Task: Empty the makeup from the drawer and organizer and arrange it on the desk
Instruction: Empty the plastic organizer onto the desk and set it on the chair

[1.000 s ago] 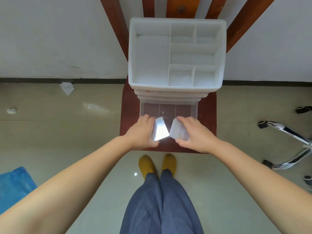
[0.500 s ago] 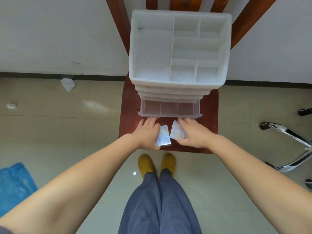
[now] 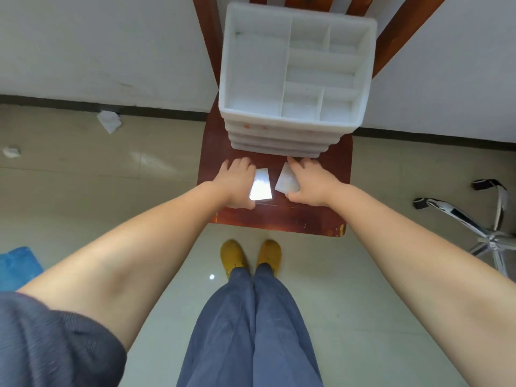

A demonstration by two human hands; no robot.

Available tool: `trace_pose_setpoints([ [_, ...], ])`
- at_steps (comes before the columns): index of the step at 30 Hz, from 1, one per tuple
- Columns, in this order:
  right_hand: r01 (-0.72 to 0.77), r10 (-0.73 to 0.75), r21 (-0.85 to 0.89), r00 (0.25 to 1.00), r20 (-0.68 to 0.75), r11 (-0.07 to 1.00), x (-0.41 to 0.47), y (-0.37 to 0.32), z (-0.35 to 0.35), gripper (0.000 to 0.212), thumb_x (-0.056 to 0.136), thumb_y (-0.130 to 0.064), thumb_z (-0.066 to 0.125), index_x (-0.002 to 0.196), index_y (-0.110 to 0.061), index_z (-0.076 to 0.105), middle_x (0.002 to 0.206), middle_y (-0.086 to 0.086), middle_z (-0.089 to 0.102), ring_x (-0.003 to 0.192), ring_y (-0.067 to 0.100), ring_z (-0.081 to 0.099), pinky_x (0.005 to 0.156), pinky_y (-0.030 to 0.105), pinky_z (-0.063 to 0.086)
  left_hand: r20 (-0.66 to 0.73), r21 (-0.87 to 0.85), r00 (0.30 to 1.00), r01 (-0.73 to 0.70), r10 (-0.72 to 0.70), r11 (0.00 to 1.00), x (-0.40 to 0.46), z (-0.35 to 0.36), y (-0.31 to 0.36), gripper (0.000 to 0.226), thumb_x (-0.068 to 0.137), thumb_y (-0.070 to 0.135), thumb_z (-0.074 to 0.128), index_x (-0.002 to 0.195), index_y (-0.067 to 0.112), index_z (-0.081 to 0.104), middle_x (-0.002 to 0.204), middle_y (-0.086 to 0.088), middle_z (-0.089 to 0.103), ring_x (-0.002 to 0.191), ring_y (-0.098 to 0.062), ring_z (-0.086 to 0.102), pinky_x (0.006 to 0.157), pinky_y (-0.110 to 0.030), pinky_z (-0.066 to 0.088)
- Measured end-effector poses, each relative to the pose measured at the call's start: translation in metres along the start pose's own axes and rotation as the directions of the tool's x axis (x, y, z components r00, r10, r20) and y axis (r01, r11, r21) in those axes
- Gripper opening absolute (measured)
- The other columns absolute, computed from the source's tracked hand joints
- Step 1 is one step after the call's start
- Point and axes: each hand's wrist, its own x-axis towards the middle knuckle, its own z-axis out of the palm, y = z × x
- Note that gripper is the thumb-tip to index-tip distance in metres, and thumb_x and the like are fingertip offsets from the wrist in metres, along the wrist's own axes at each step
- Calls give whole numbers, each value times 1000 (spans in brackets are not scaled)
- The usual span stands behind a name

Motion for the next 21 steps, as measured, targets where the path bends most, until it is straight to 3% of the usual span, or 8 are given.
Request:
trace_pose_setpoints([
  [4,48,-53,-60,994,-99,997,-52,-41,-31,83,85,-37,58,151,-20,11,138,14,34,124,33,34,95,45,43,-148,-116,984,87,-104,989,-72,-23,-4,54,73,37,63,113,8,44,114,-10,43,107,-30,43,96,-39,38],
  [8,160,-196,-206,965,-174,966,-89,-100,-59,80,86,-36,58,150,-21,13,139,13,33,126,32,34,96,42,40,-264,-189,929,213,-259,959,-149,-38,-15,61,71,44,66,116,9,43,114,-9,45,105,-27,44,90,-35,36],
  [12,317,-401,-363,897,-186,876,-105,-158,-83,71,85,-34,58,145,-19,23,136,13,35,123,32,36,92,41,42,-323,-269,843,355,-431,896,-220,-43,-22,69,73,42,63,127,9,37,120,-9,42,111,-28,43,98,-35,33],
  [16,481,-599,-469,788,-139,741,-117,-212,-92,54,84,-28,57,131,-14,36,132,11,37,119,32,38,86,40,45,-312,-421,679,528,-664,738,-290,-33,-16,75,75,36,62,136,9,28,127,-8,38,118,-27,40,109,-42,25],
  [21,649,-788,-612,612,66,453,-151,-266,-62,45,86,-28,52,126,-12,40,127,10,40,115,30,41,78,37,45,-188,-618,436,644,-880,451,-368,8,21,67,76,32,60,133,13,29,128,-5,35,120,-25,37,115,-48,12],
])
